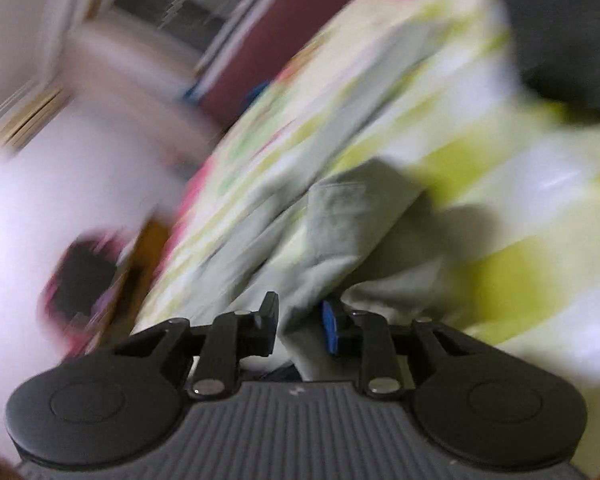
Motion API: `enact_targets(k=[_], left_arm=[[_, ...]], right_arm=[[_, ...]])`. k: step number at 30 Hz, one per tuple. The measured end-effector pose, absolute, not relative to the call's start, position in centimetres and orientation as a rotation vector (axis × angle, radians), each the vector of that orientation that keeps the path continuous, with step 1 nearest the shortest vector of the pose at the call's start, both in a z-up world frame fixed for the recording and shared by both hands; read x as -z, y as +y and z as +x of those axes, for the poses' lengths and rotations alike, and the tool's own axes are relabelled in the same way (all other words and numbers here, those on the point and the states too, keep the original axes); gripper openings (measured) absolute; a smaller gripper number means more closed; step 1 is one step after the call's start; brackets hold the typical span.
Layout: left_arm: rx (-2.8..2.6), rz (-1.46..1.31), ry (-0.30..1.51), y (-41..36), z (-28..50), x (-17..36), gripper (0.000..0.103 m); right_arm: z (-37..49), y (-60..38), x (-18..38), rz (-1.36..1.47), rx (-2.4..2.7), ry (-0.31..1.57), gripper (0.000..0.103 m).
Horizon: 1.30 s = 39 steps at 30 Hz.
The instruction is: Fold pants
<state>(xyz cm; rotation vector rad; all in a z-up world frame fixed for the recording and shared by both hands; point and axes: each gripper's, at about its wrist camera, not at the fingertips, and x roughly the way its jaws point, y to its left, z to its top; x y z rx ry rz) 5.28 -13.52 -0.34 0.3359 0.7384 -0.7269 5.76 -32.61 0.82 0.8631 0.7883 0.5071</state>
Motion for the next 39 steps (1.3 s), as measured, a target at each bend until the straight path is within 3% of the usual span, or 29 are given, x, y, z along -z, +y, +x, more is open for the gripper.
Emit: enact_targets(k=[7, 15, 21, 22, 24, 25, 34, 39], left_arm=[[0.683, 0.254, 0.741, -9.8, 5.3, 1.0, 0.054], [0.7, 0.231, 0.715, -9.5, 4.7, 0.3, 0.054], [0.71, 0.245, 0.717, -10.1, 4.6, 0.5, 0.054], [0.71, 0.247, 0.718, -10.2, 4.6, 0.5, 0.054], [0.712, 0.251, 0.722, -10.5, 4.6, 0.4, 0.054], [0.715, 0.253, 0.724, -10.7, 4.6, 0.4, 0.054], [0.829, 0.312, 0.69, -14.9, 3.4, 0.0, 0.054], [0.876, 0.373, 0.694, -16.8, 2.2, 0.5, 0.055]], right_arm=[[3.8, -34.0, -1.0, 0.818, -0.335, 0.749, 0.043], [4.3, -36.8, 2.7, 1.053, -0.181, 0.82, 0.044], [5.7, -36.5, 4.2, 1.188, -0.122, 0.74, 0.045], [5.9, -36.6, 4.1, 1.18, -0.095, 0.733, 0.044], [6.3, -36.7, 3.8, 1.166, -0.061, 0.734, 0.011], [6.2, -36.9, 3.7, 1.17, -0.052, 0.731, 0.004], [-4.0, -43.0, -5.5, 0.891, 0.245, 0.413, 0.004], [-6.5, -45.0, -5.2, 0.642, 0.548, 0.487, 0.009]])
